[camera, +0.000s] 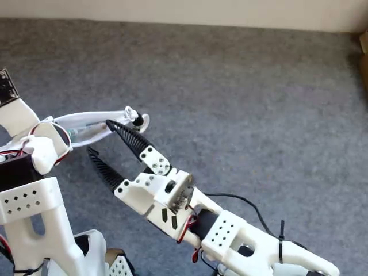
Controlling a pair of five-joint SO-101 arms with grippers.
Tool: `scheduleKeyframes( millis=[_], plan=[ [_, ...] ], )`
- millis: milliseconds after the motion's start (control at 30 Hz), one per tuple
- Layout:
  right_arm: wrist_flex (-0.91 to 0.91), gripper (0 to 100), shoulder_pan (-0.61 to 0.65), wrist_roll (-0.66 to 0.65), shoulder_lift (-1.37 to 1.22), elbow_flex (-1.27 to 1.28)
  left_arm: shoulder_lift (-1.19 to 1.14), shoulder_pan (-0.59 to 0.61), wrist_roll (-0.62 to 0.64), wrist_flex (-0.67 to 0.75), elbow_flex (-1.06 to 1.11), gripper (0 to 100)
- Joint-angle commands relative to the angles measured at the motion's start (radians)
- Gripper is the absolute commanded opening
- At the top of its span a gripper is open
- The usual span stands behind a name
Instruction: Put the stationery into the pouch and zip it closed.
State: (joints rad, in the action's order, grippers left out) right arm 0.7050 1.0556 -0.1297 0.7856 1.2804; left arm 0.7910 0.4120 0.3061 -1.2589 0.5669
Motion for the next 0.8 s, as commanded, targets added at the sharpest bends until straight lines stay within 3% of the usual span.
scheduleKeyframes(
  millis=[0,200,533,767],
  plan=[
    [0.015,19.4,0.01,-0.017,0.007,-0.007,-0.01,-0.021,-0.008,0.017,0.002,6],
    [-0.002,19.4,-0.03,-0.017,0.171,0.068,-0.01,-0.021,-0.009,0.017,0.002,6],
    [-0.746,19.4,-0.061,-0.011,0.651,0.096,-0.01,-0.021,-0.009,0.018,0.002,6],
    [-0.878,19.4,-0.065,-0.011,0.769,0.104,-0.013,-0.021,-0.009,0.018,0.004,6]
  ],
)
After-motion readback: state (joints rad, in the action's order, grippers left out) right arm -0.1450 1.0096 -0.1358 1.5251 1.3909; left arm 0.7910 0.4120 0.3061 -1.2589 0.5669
